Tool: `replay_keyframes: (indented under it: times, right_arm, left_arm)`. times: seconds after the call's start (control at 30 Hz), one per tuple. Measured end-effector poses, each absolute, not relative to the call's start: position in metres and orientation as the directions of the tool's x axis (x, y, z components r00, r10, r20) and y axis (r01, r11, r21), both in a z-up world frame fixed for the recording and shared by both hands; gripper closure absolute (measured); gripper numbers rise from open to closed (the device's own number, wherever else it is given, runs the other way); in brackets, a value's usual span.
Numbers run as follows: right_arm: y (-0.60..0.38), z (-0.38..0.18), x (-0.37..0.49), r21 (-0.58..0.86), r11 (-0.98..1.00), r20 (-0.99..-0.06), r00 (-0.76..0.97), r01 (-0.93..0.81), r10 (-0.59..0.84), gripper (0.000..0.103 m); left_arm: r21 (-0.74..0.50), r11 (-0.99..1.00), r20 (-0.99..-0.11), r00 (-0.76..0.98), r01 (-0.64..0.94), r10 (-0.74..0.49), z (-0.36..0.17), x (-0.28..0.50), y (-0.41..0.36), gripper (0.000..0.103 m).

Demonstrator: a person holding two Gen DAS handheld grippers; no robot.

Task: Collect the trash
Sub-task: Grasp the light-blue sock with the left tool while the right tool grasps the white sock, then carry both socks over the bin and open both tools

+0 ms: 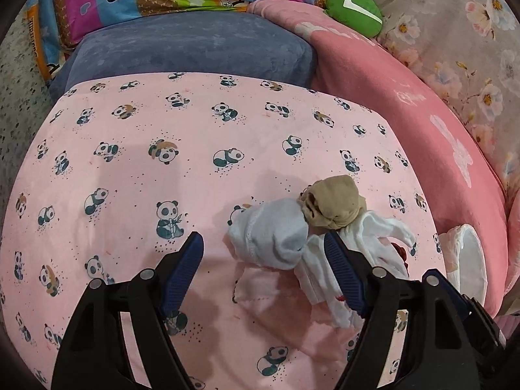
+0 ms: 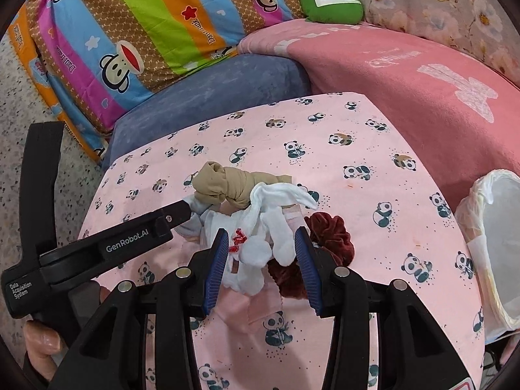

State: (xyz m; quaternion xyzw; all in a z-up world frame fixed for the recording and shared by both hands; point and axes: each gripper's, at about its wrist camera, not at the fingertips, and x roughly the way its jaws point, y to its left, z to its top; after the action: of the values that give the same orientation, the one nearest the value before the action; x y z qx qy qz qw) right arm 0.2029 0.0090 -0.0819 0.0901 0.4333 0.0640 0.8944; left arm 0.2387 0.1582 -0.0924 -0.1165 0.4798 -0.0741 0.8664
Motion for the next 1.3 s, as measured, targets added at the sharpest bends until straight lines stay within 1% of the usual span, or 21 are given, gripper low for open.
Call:
replay_keyframes:
  times: [0.07,0.1,0.17,0.23,0.27,0.3,0.37,0.5,0.67,1.03,1.3]
  right_arm:
    - [0.009,-0.088,0.208,0.222,0.974,-0.773,0.603,-0.034,0.198,0.059]
    - [0.009,-0.091,0.21,0.225,0.974,-0.776,0.599,-0.029,0.197,0.059]
    - [0.008,-0.096,0.213,0.236,0.971,-0.781,0.59,-0.025,0.205,0.063]
    - [0.007,-0.1,0.214,0.248,0.969,-0.789,0.576,-0.023,0.215,0.077]
    - [0.006,-0.101,0.214,0.252,0.967,-0.79,0.572,-0.025,0.22,0.087]
    - [0.006,-0.101,0.212,0.254,0.967,-0.789,0.574,-0.025,0.222,0.09]
    - [0.005,-0.099,0.208,0.263,0.964,-0.783,0.577,-0.032,0.233,0.093]
    - [0.002,-0.091,0.196,0.279,0.959,-0.762,0.598,-0.042,0.248,0.094]
    - [-0.005,-0.066,0.174,0.283,0.958,-0.721,0.648,-0.051,0.247,0.094]
    - [-0.036,-0.009,0.124,0.303,0.952,-0.632,0.74,-0.035,0.228,0.094]
    - [-0.063,0.015,0.09,0.317,0.948,-0.589,0.782,-0.008,0.204,0.094]
  left_arm:
    - [-0.288,0.957,-0.816,0.516,0.027,-0.26,-0.097,0.243,0.156,0.042]
    - [-0.296,0.955,-0.818,0.508,0.033,-0.271,-0.099,0.245,0.155,0.045]
    - [-0.294,0.955,-0.821,0.501,0.037,-0.272,-0.102,0.245,0.152,0.053]
    - [-0.286,0.957,-0.822,0.501,0.05,-0.272,-0.103,0.244,0.151,0.063]
    - [-0.29,0.956,-0.821,0.5,0.051,-0.276,-0.102,0.243,0.151,0.067]
    - [-0.293,0.955,-0.819,0.501,0.052,-0.279,-0.101,0.243,0.151,0.069]
    - [-0.297,0.953,-0.815,0.504,0.055,-0.284,-0.098,0.238,0.152,0.077]
    - [-0.312,0.948,-0.808,0.509,0.056,-0.296,-0.089,0.228,0.153,0.08]
    - [-0.313,0.947,-0.794,0.527,0.072,-0.303,-0.072,0.207,0.15,0.088]
    - [-0.294,0.945,-0.742,0.59,0.142,-0.319,-0.026,0.16,0.13,0.089]
    - [-0.278,0.937,-0.716,0.605,0.211,-0.349,-0.004,0.134,0.098,0.089]
